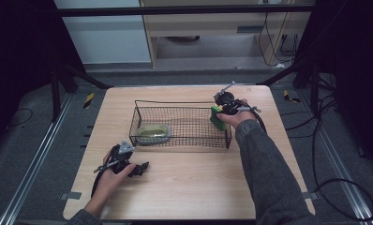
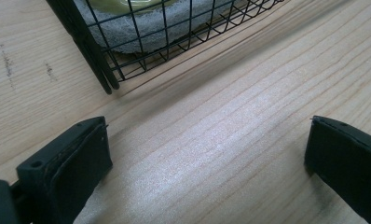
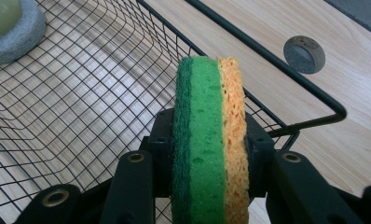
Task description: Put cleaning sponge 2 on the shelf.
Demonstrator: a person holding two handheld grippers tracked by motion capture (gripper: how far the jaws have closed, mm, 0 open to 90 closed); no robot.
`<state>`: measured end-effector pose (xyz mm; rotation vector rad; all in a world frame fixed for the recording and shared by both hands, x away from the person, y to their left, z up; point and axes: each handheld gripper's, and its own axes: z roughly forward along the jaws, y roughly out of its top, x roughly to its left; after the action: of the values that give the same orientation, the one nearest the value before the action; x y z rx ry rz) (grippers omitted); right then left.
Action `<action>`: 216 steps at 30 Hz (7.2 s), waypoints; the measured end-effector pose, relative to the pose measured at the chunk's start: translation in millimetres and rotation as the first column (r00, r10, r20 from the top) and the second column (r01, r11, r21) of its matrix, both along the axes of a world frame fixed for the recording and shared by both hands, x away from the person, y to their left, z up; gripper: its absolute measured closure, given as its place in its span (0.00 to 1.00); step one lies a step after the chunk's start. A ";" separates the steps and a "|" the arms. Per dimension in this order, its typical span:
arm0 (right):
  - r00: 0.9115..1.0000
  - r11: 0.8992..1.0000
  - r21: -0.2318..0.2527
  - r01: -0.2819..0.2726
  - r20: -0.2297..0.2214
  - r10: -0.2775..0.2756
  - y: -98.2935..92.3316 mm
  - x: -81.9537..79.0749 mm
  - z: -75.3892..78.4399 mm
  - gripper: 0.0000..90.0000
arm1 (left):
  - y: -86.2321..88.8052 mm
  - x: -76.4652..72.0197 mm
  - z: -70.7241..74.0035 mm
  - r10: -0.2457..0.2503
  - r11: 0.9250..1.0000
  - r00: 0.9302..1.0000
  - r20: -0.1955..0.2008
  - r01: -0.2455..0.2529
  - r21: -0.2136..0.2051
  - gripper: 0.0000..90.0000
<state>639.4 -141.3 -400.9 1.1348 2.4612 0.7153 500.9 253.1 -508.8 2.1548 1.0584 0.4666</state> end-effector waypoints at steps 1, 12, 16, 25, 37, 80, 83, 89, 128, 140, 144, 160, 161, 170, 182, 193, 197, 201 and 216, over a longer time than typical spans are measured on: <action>1.000 1.000 0.001 0.000 -0.003 0.000 0.5 0.0 -0.8 0.71 | 0.0 0.0 0.0 0.000 1.000 1.000 0.000 0.000 0.000 0.00; 1.000 1.000 -0.013 -0.005 -0.016 0.005 4.8 -0.3 -9.6 0.71 | 0.1 0.1 0.0 0.000 1.000 1.000 0.001 0.000 0.001 0.00; 1.000 1.000 -0.017 -0.005 -0.024 0.004 5.8 -0.5 -11.3 0.71 | 0.1 0.1 0.0 0.000 1.000 1.000 0.001 0.000 0.001 0.00; 1.000 1.000 -0.026 -0.003 -0.029 0.002 6.8 0.5 -13.0 0.69 | 0.0 0.2 0.0 0.000 1.000 1.000 0.001 0.000 0.000 0.00; 1.000 1.000 -0.023 -0.003 -0.026 0.003 7.6 -2.6 -7.8 0.64 | 0.0 0.2 0.0 0.000 1.000 1.000 0.001 0.000 0.000 0.00; 0.991 0.997 0.008 -0.082 -0.108 0.083 58.3 -21.8 -6.1 0.53 | -0.3 1.5 0.1 -0.001 1.000 1.000 0.001 0.001 0.002 0.00; 0.991 0.997 0.017 -0.077 -0.109 0.079 58.0 -22.8 -6.5 0.50 | -0.3 1.5 0.1 -0.001 1.000 1.000 0.001 0.001 0.001 0.00; 0.991 0.997 0.038 -0.066 -0.114 0.070 57.3 -27.7 -7.6 0.44 | -0.3 1.5 0.1 -0.001 1.000 1.000 0.001 0.001 0.002 0.00; 0.998 0.996 0.071 0.055 0.023 -0.057 8.4 -50.3 14.9 0.08 | -0.2 1.7 0.1 -0.004 1.000 1.000 -0.001 0.004 0.002 0.00; 0.993 0.991 0.101 0.092 0.069 -0.099 -28.8 -73.2 20.5 0.11 | -0.2 1.7 0.1 -0.004 1.000 1.000 -0.002 0.004 0.002 0.00; 0.991 0.990 0.101 0.102 0.080 -0.110 -43.5 -82.0 16.3 0.11 | -0.2 1.7 0.1 -0.004 1.000 1.000 -0.001 0.004 0.002 0.00; 0.978 0.978 0.121 0.173 0.093 -0.184 -92.1 -107.8 -3.2 0.13 | -0.3 1.8 0.1 -0.003 1.000 1.000 -0.002 0.003 0.002 0.00; 0.978 0.977 0.120 0.176 0.093 -0.187 -94.5 -109.2 -4.6 0.13 | -0.3 1.8 0.1 -0.003 1.000 1.000 -0.001 0.003 0.002 0.00; 0.969 0.967 0.128 0.219 0.087 -0.231 -117.9 -122.7 -18.1 0.13 | -0.3 1.9 0.1 -0.003 1.000 1.000 -0.001 0.003 0.002 0.00; 0.967 0.962 0.127 0.241 0.059 -0.249 -124.9 -125.4 -46.0 0.14 | -0.4 1.9 0.1 -0.002 1.000 1.000 -0.001 0.002 0.002 0.00; 0.955 0.948 0.122 0.294 0.013 -0.297 -131.3 -117.3 -75.2 0.14 | -0.4 1.9 0.1 -0.002 1.000 1.000 -0.001 0.002 0.002 0.00; 0.944 0.935 0.146 0.322 0.022 -0.329 -133.0 -111.4 -78.4 0.14 | -0.4 1.9 0.1 -0.002 1.000 1.000 -0.001 0.002 0.002 0.00; 0.935 0.924 0.162 0.347 0.021 -0.355 -133.8 -107.2 -81.6 0.14 | -0.4 1.9 0.1 -0.002 1.000 1.000 -0.001 0.002 0.002 0.00; 0.904 0.893 0.174 0.414 0.032 -0.426 -133.5 -93.4 -102.7 0.08 | -0.3 1.9 0.1 -0.002 1.000 1.000 -0.001 0.002 0.002 0.00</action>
<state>546.1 -274.8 -503.6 1.6077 2.0206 0.8119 502.8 252.7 -508.7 2.1583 1.0567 0.4656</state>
